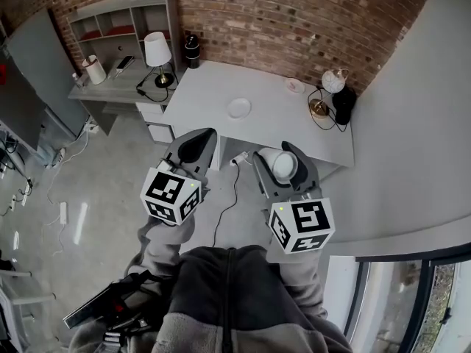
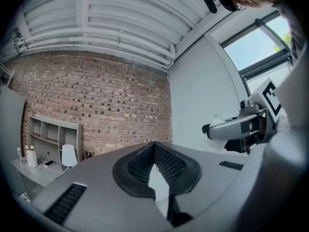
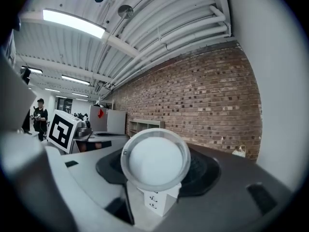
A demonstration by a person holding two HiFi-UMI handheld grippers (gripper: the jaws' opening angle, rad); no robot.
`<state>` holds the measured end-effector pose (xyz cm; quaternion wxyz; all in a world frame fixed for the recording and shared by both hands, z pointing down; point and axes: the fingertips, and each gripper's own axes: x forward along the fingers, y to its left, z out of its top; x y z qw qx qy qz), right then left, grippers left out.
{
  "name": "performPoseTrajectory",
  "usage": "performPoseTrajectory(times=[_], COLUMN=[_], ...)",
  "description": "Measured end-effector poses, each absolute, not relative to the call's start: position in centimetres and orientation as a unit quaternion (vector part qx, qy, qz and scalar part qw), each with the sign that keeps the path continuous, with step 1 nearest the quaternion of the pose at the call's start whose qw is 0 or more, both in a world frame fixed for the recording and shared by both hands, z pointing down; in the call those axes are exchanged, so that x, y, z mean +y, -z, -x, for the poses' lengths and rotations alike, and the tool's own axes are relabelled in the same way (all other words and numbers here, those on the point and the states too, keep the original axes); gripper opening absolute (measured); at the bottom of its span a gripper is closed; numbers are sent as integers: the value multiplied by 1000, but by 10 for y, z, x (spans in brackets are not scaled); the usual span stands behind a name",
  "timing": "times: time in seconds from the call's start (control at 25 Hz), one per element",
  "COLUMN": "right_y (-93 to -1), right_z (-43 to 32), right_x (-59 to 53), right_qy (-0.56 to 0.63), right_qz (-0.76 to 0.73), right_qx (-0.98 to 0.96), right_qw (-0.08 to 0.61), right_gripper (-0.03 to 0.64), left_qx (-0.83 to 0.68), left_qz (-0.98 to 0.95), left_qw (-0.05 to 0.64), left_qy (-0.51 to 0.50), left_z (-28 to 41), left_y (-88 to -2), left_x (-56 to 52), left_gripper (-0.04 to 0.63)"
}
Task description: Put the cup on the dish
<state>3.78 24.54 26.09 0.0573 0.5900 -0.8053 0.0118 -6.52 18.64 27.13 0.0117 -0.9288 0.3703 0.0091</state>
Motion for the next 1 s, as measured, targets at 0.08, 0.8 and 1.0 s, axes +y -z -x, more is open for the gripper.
performPoseTrajectory(times=[0.08,0.8,1.0], right_y=[-263,-302,-304], right_z=[-43,-104,-100], right_x=[243,223,220], right_qy=[-13,-34,-41], right_qz=[-589,-556,-540], right_qx=[-806,-828,-838], right_qw=[57,59,64], right_gripper=[252,252,252], left_qx=[374,419,433], left_qz=[927,908,901], left_qw=[12,12,4], left_qy=[-7,-12,-6], left_z=[62,13,17], left_y=[-274,-298,-298], left_x=[182,156,150], left_gripper=[6,6,6])
